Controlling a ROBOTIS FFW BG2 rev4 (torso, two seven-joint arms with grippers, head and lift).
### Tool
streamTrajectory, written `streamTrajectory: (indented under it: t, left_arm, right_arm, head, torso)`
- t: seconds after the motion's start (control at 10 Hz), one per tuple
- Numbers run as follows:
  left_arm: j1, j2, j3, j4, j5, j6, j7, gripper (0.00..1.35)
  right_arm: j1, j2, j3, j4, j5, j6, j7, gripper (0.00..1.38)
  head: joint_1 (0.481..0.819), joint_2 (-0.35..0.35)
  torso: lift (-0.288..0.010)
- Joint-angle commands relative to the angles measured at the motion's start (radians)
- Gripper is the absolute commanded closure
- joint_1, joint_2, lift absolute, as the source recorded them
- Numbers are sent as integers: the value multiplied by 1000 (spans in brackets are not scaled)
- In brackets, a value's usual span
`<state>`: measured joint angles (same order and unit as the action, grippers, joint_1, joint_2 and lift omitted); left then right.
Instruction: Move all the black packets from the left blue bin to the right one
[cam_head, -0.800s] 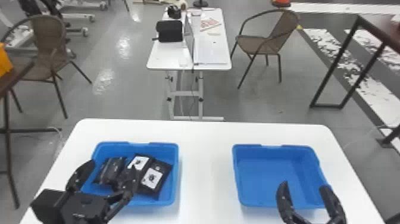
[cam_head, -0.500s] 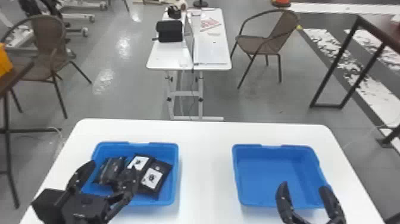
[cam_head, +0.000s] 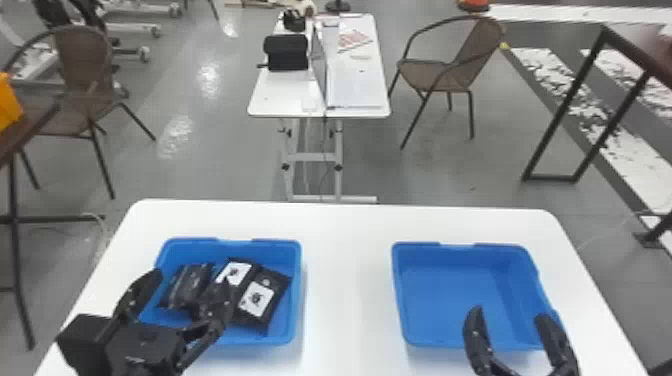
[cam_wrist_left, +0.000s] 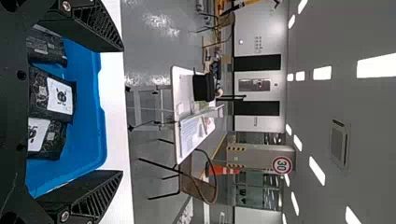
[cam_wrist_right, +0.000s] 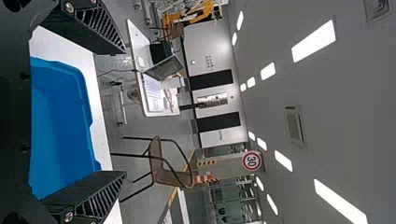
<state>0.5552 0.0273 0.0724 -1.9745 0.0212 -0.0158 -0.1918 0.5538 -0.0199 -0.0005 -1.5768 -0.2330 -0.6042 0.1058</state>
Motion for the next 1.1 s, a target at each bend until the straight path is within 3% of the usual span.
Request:
streamTrajectory:
  t: [0.0, 0.2, 0.3, 0.4, 0.5, 0.6, 0.8, 1.0]
  left_arm:
    - [-31, -4, 3, 0, 23, 71, 2, 94]
    - [-95, -21, 15, -4, 29, 189, 3, 94]
    - [-130, -30, 29, -3, 89, 316, 8, 96]
    - [-179, -30, 50, -3, 89, 433, -2, 96]
    - [-212, -12, 47, 8, 59, 436, -9, 96]
    - [-241, 5, 52, 25, 94, 459, 8, 96]
    - [-330, -1, 87, 26, 91, 703, 32, 85]
    - [-396, 19, 109, 114, 118, 783, 25, 153]
  right_arm:
    - [0, 0, 4, 3, -6, 1, 0, 94]
    - [-5, -2, 10, 8, -12, 1, 2, 94]
    - [-8, -5, 13, 11, -16, 1, 3, 94]
    - [-11, -9, 20, 14, -22, 1, 3, 94]
    - [-17, -12, 28, 20, -28, 1, 3, 96]
    - [-26, -17, 37, 29, -34, 1, 3, 96]
    - [-34, -17, 45, 35, -40, 1, 8, 96]
    - [-54, -20, 50, 44, -46, 4, 18, 96]
  head:
    - [695, -27]
    - [695, -21]
    - [695, -17]
    - [695, -10]
    - [695, -7]
    - [695, 1]
    - [695, 30]
    - [695, 52]
  torso:
    - [0]
    - [0]
    - [0]
    - [0]
    - [0]
    - [0]
    - [0]
    - [0]
